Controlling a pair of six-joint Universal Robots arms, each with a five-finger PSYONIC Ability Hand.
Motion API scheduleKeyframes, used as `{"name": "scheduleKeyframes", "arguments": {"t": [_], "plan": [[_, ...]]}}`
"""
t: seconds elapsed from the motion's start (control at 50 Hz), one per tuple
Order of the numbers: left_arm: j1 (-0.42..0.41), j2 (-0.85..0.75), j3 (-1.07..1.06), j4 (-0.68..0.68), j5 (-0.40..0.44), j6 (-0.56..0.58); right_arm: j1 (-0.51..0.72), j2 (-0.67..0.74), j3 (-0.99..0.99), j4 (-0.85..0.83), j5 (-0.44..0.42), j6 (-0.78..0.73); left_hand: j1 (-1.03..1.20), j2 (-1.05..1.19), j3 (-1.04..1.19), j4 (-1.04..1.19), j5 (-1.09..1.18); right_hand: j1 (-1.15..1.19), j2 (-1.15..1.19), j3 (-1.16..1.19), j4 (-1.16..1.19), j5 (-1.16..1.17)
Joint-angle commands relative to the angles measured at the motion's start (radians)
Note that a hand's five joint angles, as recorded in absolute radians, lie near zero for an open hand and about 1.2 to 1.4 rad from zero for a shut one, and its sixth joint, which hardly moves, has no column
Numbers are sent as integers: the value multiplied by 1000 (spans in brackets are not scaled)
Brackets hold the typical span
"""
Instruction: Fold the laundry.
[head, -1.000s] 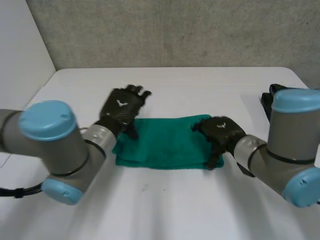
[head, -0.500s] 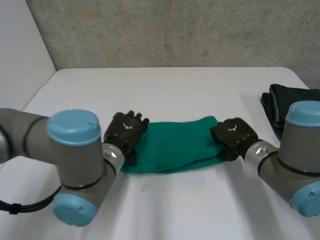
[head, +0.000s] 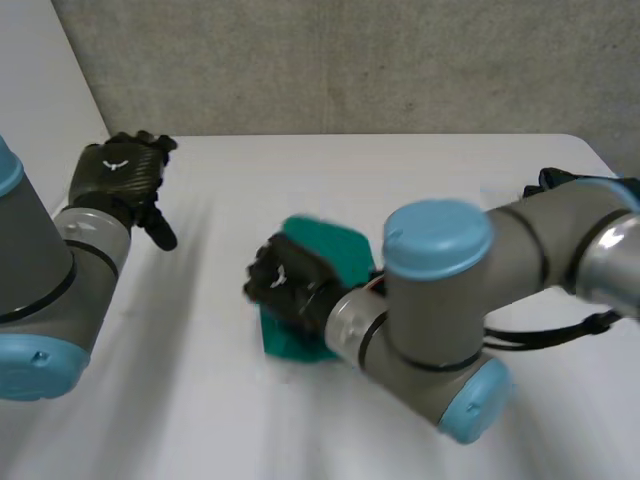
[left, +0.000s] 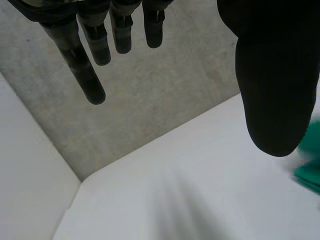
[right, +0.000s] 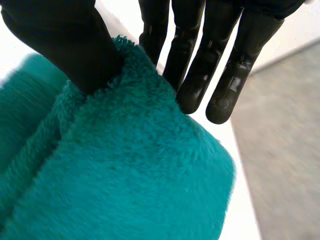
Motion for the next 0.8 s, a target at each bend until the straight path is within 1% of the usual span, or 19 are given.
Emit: {"name": "scheduleKeyframes", "arguments": {"t": [0.02,0.04,0.06,0.08,0.12,0.14,0.16,0.22,0.24,0.3,0.38,0.4,0.46,0.54,0.6,0.68,0.7,0.76,0.8], "plan": [[-18,-21,1,45,11,-10,-2,-2,11,-2,-18,136,0,-16,-26,-322,-34,-751,-935,-944,-949,-937],[-24,-30,4,48,23,-10,-13,-16,12,-3,-10,186,0,-16,-26,-322,-34,-751,-935,-944,-949,-937],[-30,-38,9,51,37,-10,-48,-42,17,-3,5,283,0,-16,-26,-322,-34,-751,-935,-944,-949,-937],[-48,-62,17,54,78,-11,-77,-57,18,-3,16,343,3,-13,-23,-319,-31,-751,-935,-944,-949,-937],[-70,-84,26,55,128,-11,-139,-91,20,0,34,476,9,-8,-18,-313,-25,-751,-935,-944,-949,-937],[-82,-95,32,55,155,-11,-201,-120,20,6,40,597,11,-5,-15,-310,-22,-751,-935,-944,-949,-937],[-109,-111,47,55,206,-13,-225,-131,20,10,39,651,17,1,-9,-305,-16,-751,-935,-944,-949,-937],[-146,-145,70,54,269,-13,-265,-119,5,56,33,788,17,1,-9,-305,-16,-751,-935,-944,-949,-937],[-165,-177,89,49,293,-13,-263,-108,0,72,33,796,17,1,-9,-305,-16,-751,-935,-944,-949,-937],[-177,-225,116,42,294,-13,-269,-51,-24,125,34,770,29,13,3,-293,-4,-751,-935,-944,-949,-937],[-177,-293,132,8,238,-11,-265,19,-63,165,51,697,32,16,6,-290,-1,-751,-935,-944,-949,-937],[-180,-314,136,-12,206,-4,-265,35,-72,170,53,687,32,16,6,-290,-1,-751,-935,-944,-949,-937],[-179,-349,142,-53,147,7,-265,99,-107,185,54,675,32,16,6,-290,-1,-751,-935,-944,-949,-937],[-179,-386,149,-101,116,39,-263,151,-139,205,54,664,29,13,3,-293,-4,-751,-935,-944,-949,-937],[-180,-402,149,-113,113,71,-263,170,-149,207,60,653,29,13,3,-293,-4,-751,-935,-944,-949,-937],[-185,-405,147,-123,116,108,-263,178,-149,211,103,615,29,13,3,-293,-4,-751,-935,-944,-949,-937],[-188,-403,146,-124,117,117,-263,170,-146,211,129,589,29,13,3,-293,-4,-751,-935,-944,-949,-937],[-188,-399,147,-124,125,114,-263,147,-133,208,163,554,23,7,-3,-299,-10,-751,-935,-944,-949,-937],[-191,-377,150,-121,137,114,-263,95,-117,207,180,547,14,-2,-12,-307,-19,-751,-935,-944,-949,-937]]}}
